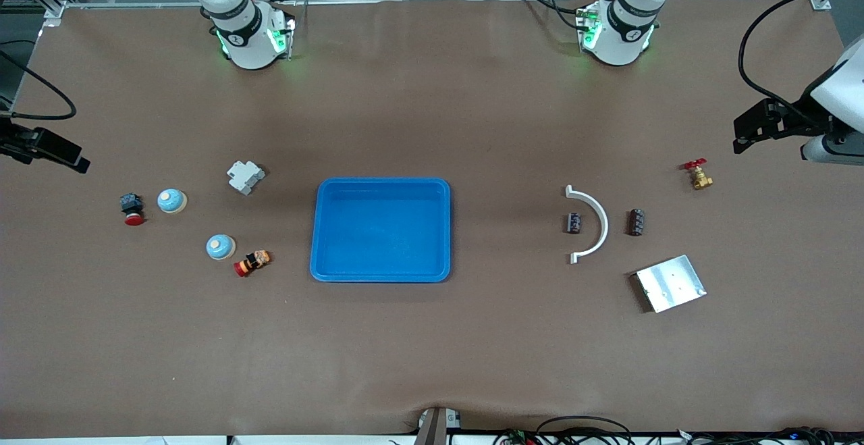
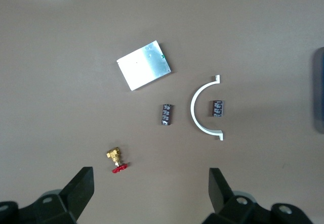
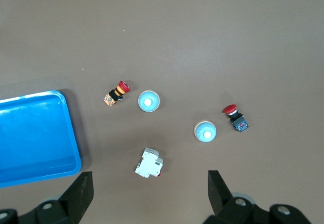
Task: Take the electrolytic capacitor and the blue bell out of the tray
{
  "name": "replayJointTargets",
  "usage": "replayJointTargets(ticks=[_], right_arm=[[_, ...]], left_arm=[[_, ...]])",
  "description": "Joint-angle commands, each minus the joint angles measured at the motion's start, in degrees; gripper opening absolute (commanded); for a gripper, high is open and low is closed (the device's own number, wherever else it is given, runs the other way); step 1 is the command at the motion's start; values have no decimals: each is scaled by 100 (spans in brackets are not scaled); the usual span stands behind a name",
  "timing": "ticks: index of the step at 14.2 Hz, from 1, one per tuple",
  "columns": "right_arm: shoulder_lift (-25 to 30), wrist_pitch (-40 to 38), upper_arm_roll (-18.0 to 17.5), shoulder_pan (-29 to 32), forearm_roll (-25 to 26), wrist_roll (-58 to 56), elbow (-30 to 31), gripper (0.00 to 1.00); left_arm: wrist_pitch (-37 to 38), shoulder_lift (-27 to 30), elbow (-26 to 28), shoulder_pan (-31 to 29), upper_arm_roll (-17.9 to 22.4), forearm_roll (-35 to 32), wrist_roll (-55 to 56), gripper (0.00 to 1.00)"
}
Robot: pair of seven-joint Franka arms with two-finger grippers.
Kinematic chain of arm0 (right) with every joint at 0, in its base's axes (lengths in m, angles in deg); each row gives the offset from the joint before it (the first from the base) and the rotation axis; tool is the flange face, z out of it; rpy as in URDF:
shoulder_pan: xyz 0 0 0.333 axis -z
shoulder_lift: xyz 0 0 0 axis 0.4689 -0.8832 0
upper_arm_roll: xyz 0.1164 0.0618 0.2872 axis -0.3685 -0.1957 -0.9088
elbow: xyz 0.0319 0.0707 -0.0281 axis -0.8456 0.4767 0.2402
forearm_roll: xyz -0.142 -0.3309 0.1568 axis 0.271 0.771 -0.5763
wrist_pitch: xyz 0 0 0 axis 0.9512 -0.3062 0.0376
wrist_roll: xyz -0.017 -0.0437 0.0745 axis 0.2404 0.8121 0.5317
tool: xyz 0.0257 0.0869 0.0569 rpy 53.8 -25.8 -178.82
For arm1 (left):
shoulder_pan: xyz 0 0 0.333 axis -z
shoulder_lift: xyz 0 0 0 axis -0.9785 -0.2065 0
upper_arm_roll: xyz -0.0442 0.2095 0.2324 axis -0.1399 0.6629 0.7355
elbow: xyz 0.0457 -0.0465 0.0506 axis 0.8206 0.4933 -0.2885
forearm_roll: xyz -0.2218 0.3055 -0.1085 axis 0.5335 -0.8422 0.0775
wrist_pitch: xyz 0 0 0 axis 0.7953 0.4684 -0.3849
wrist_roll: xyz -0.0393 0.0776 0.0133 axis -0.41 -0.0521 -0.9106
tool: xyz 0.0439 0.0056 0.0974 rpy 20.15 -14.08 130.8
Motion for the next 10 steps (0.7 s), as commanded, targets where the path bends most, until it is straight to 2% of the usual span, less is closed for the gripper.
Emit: replayJointTargets(ticks=[1, 3, 10], right_arm=[[18, -61, -20, 35, -60, 37, -69, 100], [18, -61, -28, 27, -60, 37, -69, 100], [18, -52, -20, 44, -60, 37, -69, 100]], left_arm=[[133, -39, -154, -33, -57, 94, -47, 100], [133, -39, -154, -94, -40, 321, 163, 100], [133, -39, -145, -85, -22, 226, 200, 100]])
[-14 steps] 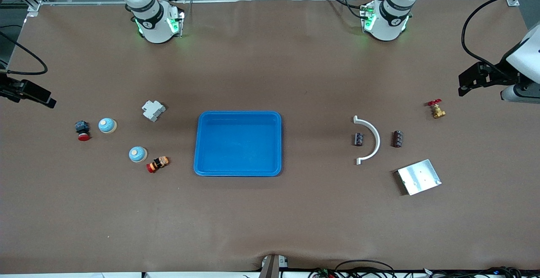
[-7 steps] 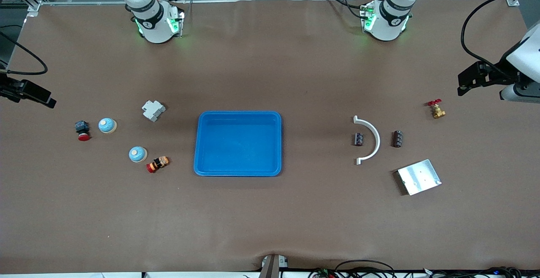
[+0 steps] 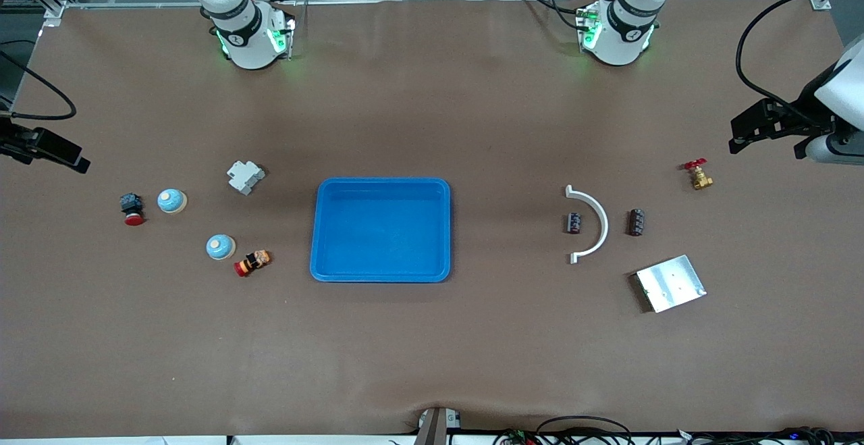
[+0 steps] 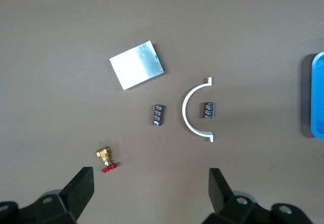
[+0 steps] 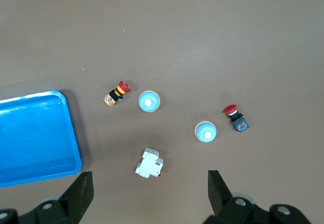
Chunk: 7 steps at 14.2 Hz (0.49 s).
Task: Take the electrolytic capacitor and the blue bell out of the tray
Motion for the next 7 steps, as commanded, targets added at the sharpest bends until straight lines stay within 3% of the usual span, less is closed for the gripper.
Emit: replayJointTargets(ticks=[1, 7], right_arm=[[18, -48, -20, 36, -56, 37, -69, 100], [18, -57, -38, 27, -65, 37, -69, 100]], left_arm=[[127, -38, -136, -55, -26, 16, 26, 100], [92, -47, -136, -20, -35, -309, 431, 100]])
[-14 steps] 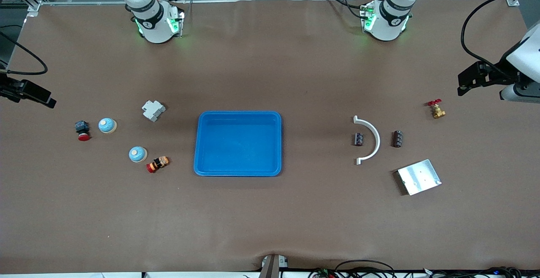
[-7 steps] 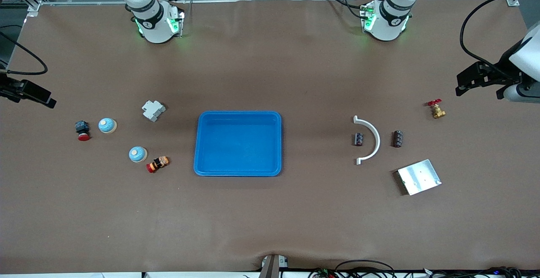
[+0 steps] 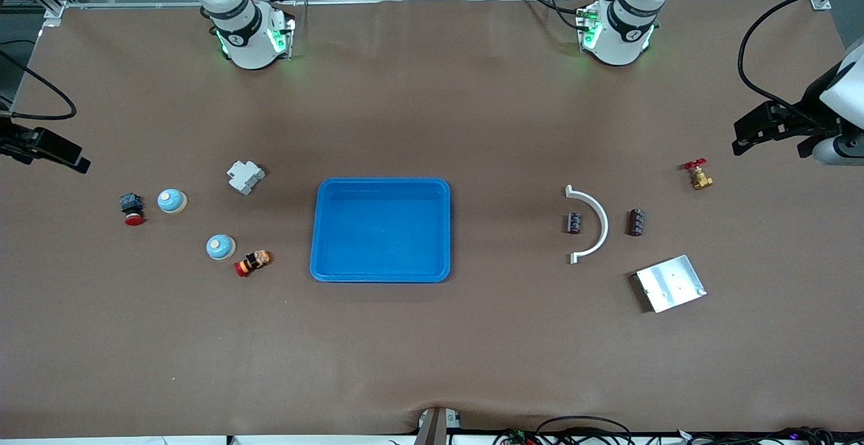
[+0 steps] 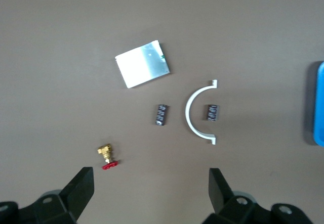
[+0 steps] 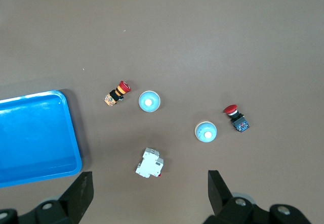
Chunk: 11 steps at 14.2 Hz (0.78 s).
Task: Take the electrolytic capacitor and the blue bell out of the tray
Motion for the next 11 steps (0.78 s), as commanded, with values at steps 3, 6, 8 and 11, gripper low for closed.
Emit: replayJointTargets(ticks=[3, 6, 8, 11], right_arm=[[18, -66, -40, 27, -60, 37, -69, 100], [9, -40, -49, 10, -69, 37, -69, 100], [18, -57, -58, 1, -69, 37, -69, 100], [18, -49, -49, 9, -69, 37, -69, 100]], left_arm=[[91, -45, -135, -19, -46, -140, 119, 100], [74, -54, -135, -45, -46, -167, 23, 100], [74, -54, -135, -45, -46, -167, 5, 100], [65, -46, -135, -54, -46, -158, -4, 100]])
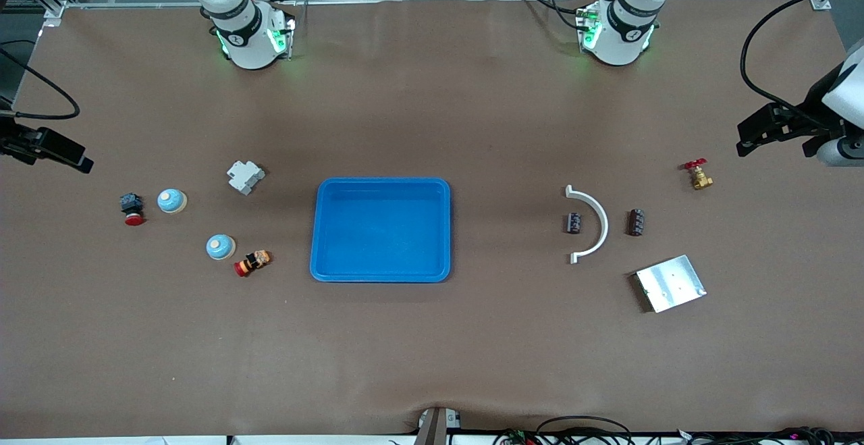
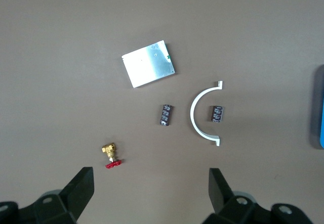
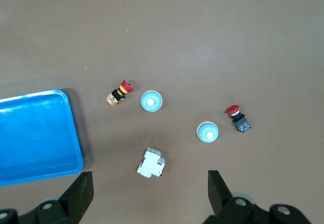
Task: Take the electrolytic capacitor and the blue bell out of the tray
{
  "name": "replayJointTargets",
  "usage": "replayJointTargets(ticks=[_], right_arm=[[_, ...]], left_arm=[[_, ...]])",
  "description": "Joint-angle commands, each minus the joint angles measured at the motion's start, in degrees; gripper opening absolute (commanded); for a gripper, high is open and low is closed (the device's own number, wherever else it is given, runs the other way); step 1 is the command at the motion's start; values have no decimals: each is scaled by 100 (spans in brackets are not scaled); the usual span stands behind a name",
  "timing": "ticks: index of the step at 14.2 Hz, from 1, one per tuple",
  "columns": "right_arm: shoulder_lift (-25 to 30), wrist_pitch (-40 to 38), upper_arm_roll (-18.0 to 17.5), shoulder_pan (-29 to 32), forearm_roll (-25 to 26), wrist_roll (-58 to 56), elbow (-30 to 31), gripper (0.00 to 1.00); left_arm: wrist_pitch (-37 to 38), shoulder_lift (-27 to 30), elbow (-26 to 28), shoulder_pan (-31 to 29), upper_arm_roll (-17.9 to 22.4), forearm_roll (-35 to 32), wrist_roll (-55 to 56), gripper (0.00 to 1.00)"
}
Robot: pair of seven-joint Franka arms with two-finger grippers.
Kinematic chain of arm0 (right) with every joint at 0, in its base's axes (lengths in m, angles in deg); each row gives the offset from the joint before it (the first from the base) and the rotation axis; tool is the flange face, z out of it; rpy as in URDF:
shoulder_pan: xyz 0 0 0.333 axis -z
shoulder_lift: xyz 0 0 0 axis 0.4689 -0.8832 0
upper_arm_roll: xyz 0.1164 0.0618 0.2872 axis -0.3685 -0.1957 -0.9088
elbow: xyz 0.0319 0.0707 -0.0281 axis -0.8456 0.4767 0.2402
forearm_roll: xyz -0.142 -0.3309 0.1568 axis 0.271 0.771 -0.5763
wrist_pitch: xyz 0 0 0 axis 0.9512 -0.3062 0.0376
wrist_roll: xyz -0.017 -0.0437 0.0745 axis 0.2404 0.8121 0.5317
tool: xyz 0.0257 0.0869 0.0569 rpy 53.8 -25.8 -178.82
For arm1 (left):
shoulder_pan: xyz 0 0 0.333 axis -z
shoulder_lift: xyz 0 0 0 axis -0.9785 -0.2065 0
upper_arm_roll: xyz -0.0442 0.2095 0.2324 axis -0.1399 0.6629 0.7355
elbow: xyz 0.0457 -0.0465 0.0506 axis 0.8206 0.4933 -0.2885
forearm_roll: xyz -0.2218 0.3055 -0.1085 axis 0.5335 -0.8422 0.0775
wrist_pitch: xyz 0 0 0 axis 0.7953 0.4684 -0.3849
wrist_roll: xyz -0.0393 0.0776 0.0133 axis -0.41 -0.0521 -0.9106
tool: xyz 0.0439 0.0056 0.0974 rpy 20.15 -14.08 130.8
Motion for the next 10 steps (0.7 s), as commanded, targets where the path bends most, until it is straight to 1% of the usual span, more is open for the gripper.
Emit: replayJointTargets(ticks=[1, 10], right_arm=[[18, -52, -17, 18, -59, 37, -69, 100], [26, -104, -52, 1, -42, -33, -69, 100]], left_arm=[[74, -45, -135, -50, -46, -113, -36, 100], [65, -45, -135, -50, -46, -113, -36, 100]])
